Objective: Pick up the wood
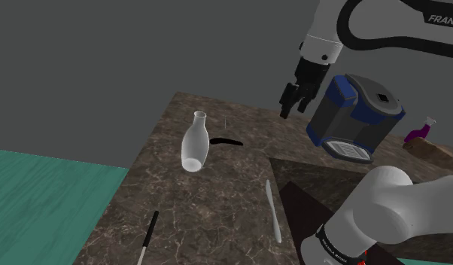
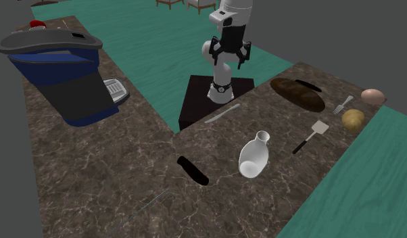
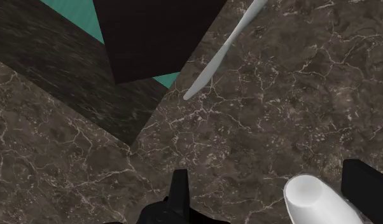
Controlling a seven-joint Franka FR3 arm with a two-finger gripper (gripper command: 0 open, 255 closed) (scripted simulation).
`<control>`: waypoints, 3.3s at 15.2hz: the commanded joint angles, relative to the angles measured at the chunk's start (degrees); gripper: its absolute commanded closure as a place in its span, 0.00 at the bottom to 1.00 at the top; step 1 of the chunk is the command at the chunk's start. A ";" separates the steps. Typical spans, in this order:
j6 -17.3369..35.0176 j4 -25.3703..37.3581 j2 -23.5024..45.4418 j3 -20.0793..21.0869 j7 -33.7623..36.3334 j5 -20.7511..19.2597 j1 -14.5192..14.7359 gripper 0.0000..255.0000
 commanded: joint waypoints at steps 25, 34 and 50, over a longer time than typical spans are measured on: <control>38.19 6.60 44.45 -20.62 -51.94 2.09 5.45 0.00; 42.23 22.04 65.93 -17.79 -71.35 11.58 3.01 0.00; 46.73 23.11 71.77 -16.28 -73.97 13.73 1.88 1.00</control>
